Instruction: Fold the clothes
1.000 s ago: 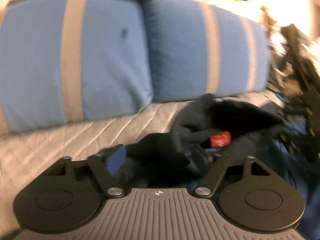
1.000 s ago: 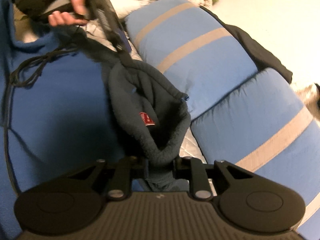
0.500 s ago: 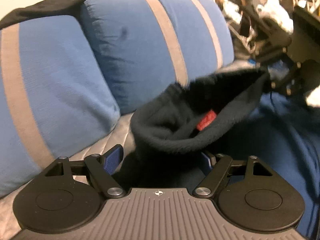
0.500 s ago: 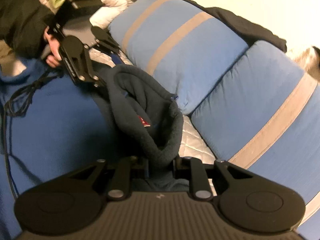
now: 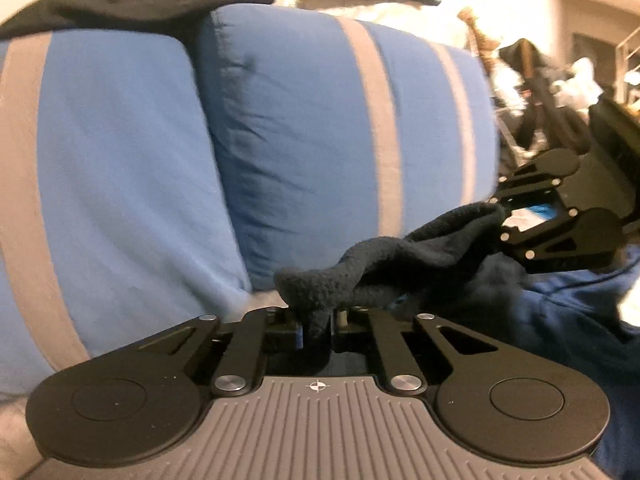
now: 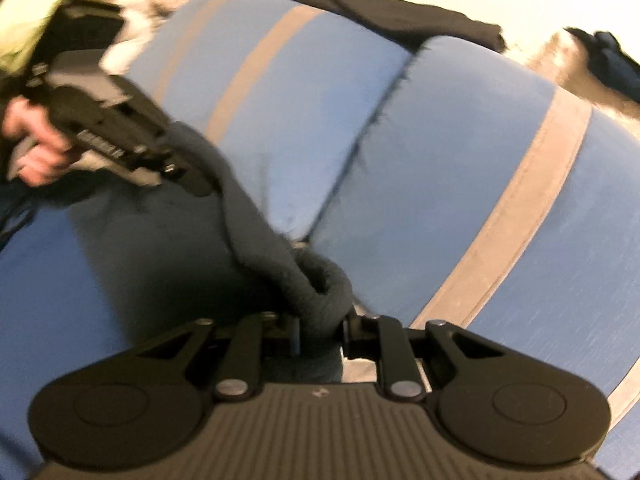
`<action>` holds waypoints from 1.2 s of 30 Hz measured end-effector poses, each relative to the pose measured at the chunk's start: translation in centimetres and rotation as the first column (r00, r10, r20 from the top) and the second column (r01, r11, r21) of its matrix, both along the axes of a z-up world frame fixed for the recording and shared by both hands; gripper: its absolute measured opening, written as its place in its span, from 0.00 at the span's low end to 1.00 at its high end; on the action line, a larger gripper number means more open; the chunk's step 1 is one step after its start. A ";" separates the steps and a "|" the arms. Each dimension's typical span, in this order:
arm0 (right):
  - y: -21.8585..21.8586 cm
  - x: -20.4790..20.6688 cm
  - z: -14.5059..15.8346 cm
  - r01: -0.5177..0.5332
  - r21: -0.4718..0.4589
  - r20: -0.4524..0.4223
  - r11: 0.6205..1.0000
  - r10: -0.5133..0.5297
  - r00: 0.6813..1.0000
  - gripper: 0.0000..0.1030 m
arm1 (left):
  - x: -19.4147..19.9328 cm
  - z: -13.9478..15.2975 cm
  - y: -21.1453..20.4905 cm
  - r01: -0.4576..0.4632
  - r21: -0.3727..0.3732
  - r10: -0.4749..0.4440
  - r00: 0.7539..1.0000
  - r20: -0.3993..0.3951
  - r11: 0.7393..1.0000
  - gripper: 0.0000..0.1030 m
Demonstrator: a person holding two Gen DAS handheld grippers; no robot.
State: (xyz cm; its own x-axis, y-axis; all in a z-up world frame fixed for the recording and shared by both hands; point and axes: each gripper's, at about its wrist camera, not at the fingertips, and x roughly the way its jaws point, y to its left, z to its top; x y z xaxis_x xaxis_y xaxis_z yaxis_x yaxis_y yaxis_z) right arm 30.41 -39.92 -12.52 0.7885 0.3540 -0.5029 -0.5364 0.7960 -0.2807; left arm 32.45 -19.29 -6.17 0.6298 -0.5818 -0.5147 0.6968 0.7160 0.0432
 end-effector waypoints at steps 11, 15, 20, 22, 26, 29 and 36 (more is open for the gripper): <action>3.2 5.5 -3.9 0.179 -0.059 -0.144 0.982 -0.185 0.972 0.22 | 4.5 -4.7 -3.2 -0.256 0.165 0.279 0.950 -0.142 0.953 0.44; 1.7 6.5 -4.1 0.294 -0.009 -0.195 0.956 -0.290 0.937 0.85 | 4.5 -3.4 -1.0 -0.305 0.118 0.321 0.934 -0.155 0.945 0.66; -3.4 5.1 -2.8 0.357 0.034 -0.195 0.934 -0.344 0.919 0.95 | 3.7 -1.9 5.0 -0.269 0.067 0.277 0.938 -0.206 0.961 0.67; -5.4 4.2 -2.4 0.369 0.046 -0.205 0.928 -0.353 0.913 0.96 | 3.0 -1.8 7.4 -0.297 0.056 0.302 0.931 -0.204 0.953 0.67; -9.0 2.9 -2.2 0.417 0.076 -0.222 0.906 -0.392 0.893 0.96 | 2.0 -1.7 10.7 -0.308 0.000 0.299 0.925 -0.235 0.952 0.67; -11.2 2.2 -2.4 0.446 0.090 -0.234 0.890 -0.416 0.878 0.97 | 2.5 -1.8 10.9 -0.297 0.032 0.296 0.923 -0.245 0.954 0.67; -12.4 2.2 -2.1 0.460 0.058 -0.224 0.886 -0.438 0.871 0.97 | 3.5 -5.5 9.8 -0.234 0.257 0.303 0.914 -0.270 0.938 0.67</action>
State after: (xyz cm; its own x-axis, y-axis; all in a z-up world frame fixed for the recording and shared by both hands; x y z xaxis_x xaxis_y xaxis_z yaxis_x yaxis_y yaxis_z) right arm 32.58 -52.32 -14.65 0.7627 0.0456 -0.6452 -0.1494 0.9830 -0.1071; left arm 35.94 -9.49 -11.65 0.5419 -0.2665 -0.7971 0.4834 0.8746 0.0363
